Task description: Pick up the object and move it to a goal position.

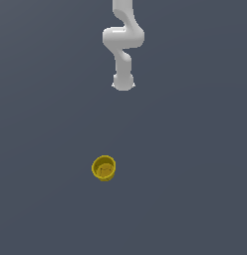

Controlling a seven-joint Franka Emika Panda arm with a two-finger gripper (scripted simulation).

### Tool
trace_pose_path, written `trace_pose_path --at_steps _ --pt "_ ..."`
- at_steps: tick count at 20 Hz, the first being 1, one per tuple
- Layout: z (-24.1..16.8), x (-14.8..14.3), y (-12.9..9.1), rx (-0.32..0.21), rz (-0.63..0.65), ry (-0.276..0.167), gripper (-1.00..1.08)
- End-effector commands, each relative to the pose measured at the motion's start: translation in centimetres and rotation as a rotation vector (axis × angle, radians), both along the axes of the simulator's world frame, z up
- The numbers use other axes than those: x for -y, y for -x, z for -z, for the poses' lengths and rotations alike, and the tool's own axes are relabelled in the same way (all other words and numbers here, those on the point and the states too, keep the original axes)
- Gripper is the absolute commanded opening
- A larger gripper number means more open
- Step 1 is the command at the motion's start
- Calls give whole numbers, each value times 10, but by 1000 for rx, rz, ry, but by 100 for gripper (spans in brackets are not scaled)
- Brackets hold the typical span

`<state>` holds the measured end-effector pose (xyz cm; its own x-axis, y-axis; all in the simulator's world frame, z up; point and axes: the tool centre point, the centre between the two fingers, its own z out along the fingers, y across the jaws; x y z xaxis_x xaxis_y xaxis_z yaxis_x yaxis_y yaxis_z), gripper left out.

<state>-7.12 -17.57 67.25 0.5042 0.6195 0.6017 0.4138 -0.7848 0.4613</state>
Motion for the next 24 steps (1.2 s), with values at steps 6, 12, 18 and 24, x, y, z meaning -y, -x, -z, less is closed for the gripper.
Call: trace_pose_path --at_steps 6,12,18,24 --pt "32 64 -2 25 -95 -25 28" --pt "92 100 -22 12 -183 -56 28" --pt "179 113 -53 -27 -290 -90 28" --pt "285 94 -87 -86 -421 -123 28"
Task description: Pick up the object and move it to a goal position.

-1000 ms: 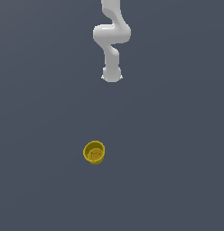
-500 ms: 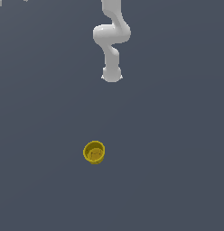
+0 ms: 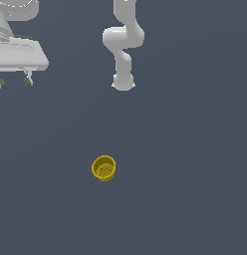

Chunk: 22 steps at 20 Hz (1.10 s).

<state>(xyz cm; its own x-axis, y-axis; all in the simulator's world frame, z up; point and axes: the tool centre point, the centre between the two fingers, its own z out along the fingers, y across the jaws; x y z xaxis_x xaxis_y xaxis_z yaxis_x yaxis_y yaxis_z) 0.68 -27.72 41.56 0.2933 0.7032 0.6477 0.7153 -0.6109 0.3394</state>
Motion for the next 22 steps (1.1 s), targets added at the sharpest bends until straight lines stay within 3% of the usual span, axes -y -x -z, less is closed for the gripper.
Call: trace_pose_path --at_steps 1,6,12,17,22 --pt "48 -14 -14 -24 -62 -13 28" --pt "146 -59 -34 -82 -196 -32 28" --pt "240 -120 -41 -141 -338 -47 28" --pt "290 -158 -39 -172 -419 -53 28" --pt "314 -179 -36 -187 -461 -57 28"
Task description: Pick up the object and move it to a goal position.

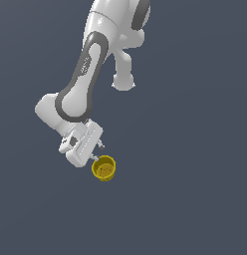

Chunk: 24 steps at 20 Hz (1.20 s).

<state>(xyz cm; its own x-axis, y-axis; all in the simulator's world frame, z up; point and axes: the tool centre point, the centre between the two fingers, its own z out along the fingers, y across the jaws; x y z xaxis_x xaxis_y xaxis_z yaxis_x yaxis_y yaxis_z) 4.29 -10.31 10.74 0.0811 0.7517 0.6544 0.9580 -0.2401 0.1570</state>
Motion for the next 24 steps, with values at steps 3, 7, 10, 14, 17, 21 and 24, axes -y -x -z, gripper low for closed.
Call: trace_pose_path --at_steps 3,7,10,14,17,21,24 --pt "8 -7 1 -4 -15 0 28" --pt "10 -11 1 0 -20 -7 28" --pt "13 -17 1 4 -28 -13 28" --pt "14 -18 1 3 -27 -12 28" --pt "22 -25 -2 3 -28 -13 28" --pt "34 -36 -5 4 -29 -13 28" --pt "36 -37 -6 4 -30 -13 -100"
